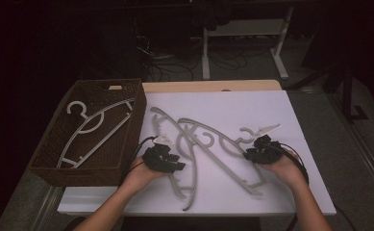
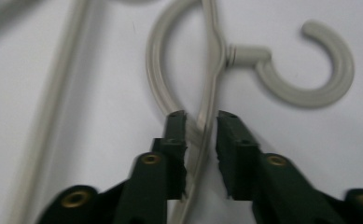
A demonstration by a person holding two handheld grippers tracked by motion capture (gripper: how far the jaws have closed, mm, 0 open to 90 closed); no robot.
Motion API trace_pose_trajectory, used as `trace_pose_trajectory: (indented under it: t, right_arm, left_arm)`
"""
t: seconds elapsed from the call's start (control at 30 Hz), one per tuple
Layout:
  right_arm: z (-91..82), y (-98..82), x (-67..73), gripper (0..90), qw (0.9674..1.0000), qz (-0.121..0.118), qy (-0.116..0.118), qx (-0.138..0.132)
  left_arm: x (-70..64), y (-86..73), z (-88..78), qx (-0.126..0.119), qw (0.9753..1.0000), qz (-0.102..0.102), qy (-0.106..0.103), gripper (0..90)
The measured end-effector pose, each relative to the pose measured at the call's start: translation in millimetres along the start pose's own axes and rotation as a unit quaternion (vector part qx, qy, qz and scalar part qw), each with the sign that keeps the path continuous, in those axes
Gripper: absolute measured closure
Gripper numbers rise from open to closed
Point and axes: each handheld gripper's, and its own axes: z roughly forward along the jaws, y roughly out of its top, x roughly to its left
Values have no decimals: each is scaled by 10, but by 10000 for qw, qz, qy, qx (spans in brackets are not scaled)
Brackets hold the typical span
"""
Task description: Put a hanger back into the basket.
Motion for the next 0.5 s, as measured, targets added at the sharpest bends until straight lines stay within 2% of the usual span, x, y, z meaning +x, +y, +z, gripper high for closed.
trace_pose_trajectory:
  t: [0.1, 0.17, 0.2, 0.33, 0.5]
  right_arm:
    - [-62, 138, 65, 647, 9994, 82, 188, -267]
    - [-54, 198, 104, 632, 9991, 83, 273, -327]
    - [1, 328, 195, 620, 9983, 59, 436, -391]
    - [185, 596, 359, 632, 9972, -42, 634, -399]
    - [445, 884, 480, 729, 9971, -151, 651, -365]
  left_arm:
    - [2, -2, 3, -2, 10000, -1, -8, 554]
    - [2, -1, 3, -4, 10000, 5, -2, 539]
    - [1, -1, 4, -23, 10000, 25, -8, 530]
    - [-2, 2, -8, -59, 10000, 80, -11, 469]
    - [-2, 5, -31, -124, 9998, 146, 9, 359]
